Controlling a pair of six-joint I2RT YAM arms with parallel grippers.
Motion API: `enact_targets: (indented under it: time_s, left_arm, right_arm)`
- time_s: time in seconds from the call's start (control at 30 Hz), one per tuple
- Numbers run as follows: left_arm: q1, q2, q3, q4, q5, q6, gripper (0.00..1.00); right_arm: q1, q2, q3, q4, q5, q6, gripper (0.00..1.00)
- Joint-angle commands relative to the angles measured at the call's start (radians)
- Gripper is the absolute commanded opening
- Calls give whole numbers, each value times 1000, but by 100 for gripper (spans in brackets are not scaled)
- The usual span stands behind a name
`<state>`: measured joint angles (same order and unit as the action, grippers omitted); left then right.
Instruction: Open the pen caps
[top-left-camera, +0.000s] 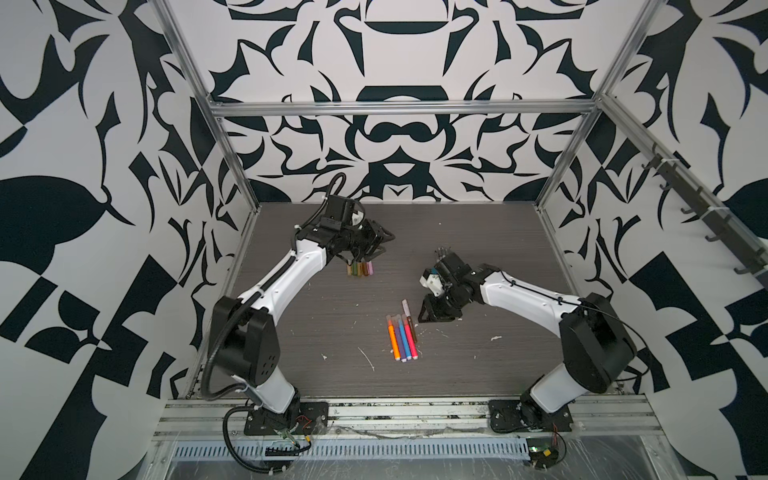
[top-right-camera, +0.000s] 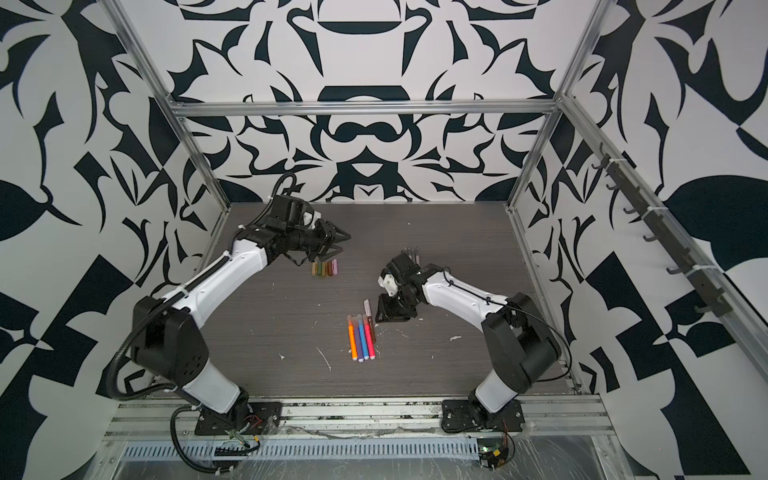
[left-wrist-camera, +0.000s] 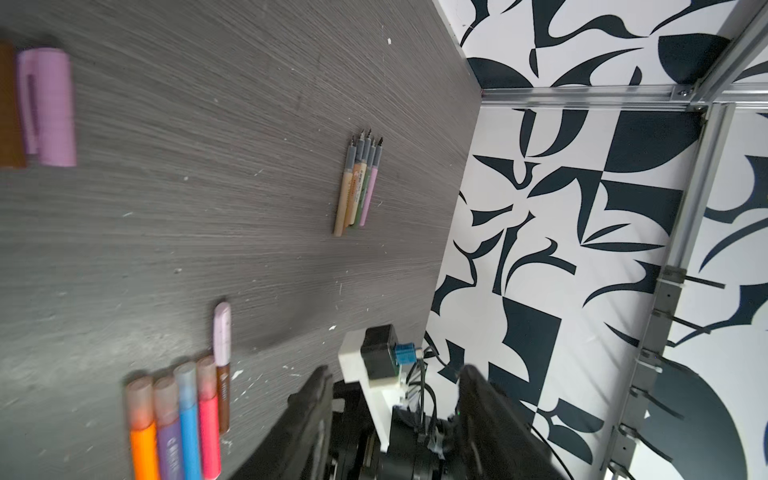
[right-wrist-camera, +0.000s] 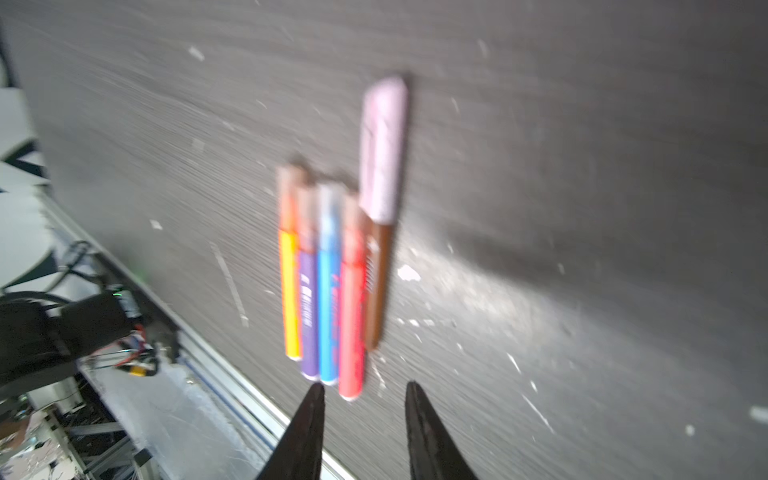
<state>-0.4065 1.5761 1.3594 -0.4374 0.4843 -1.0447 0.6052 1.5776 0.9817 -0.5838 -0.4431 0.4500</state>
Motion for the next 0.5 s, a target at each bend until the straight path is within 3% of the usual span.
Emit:
enact_targets:
  time_s: [0.0, 0.23, 0.47]
  left_arm:
    - [27, -62, -69, -78, -69, 51, 52]
    - [42, -93, -85, -104, -67, 60, 52]
    - [52, -85, -51, -142, -62, 87, 52]
  right_arm:
    - [4, -41, -47, 26, 78, 42, 35]
    - [33, -8, -118, 39, 97, 63, 35]
    - [99, 9, -67, 35, 139, 97, 35]
